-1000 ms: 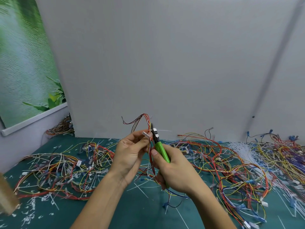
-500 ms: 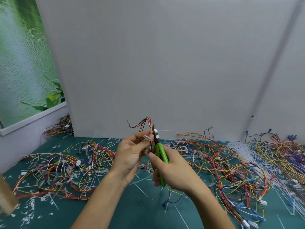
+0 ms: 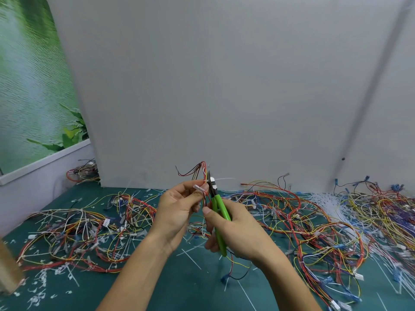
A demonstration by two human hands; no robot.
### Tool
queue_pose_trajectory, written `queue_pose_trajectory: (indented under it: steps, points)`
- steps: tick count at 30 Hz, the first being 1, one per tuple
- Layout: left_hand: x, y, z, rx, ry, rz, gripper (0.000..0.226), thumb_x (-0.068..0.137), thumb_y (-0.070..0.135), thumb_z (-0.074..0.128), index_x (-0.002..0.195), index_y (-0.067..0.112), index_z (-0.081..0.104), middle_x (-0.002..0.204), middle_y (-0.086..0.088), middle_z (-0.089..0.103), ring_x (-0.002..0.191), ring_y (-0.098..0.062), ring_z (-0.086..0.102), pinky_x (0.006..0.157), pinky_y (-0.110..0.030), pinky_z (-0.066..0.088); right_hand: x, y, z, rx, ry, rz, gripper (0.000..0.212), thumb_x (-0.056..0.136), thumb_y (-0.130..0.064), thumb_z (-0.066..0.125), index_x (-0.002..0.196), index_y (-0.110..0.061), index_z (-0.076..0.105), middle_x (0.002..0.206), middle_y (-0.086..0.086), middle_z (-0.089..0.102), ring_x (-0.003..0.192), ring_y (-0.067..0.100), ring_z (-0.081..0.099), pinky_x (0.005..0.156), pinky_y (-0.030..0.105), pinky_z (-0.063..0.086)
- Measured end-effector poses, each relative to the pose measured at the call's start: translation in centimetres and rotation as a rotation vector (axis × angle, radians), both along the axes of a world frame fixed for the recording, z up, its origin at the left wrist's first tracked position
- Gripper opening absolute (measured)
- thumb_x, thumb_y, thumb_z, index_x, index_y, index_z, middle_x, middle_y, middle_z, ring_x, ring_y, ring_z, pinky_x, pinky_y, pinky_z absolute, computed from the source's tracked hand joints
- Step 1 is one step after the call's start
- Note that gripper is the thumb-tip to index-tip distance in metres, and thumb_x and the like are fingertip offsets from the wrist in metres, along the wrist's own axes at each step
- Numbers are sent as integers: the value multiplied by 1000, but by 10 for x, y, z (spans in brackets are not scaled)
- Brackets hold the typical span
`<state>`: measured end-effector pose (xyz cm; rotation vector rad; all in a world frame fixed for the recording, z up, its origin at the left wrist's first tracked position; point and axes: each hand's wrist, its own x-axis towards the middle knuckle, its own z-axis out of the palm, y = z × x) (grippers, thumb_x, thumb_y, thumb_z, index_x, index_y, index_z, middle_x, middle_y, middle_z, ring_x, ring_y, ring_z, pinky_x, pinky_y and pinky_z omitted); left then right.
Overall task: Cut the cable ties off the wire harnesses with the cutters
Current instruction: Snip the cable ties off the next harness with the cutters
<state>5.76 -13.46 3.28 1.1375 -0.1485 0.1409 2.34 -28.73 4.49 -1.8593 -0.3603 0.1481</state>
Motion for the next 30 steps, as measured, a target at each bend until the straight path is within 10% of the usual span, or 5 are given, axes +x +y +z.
queue_pose_trajectory:
  steps: [30]
  points:
    - [5,-6,-9,239,-159,259,7,80,19,80,87,20,81,90,-1,79,86,-8,72,77,-16,53,6,-3,-5,-59,-12,-33,28,107,-28,50,89,-6,51,68,0,59,49,30,67,52,51,56]
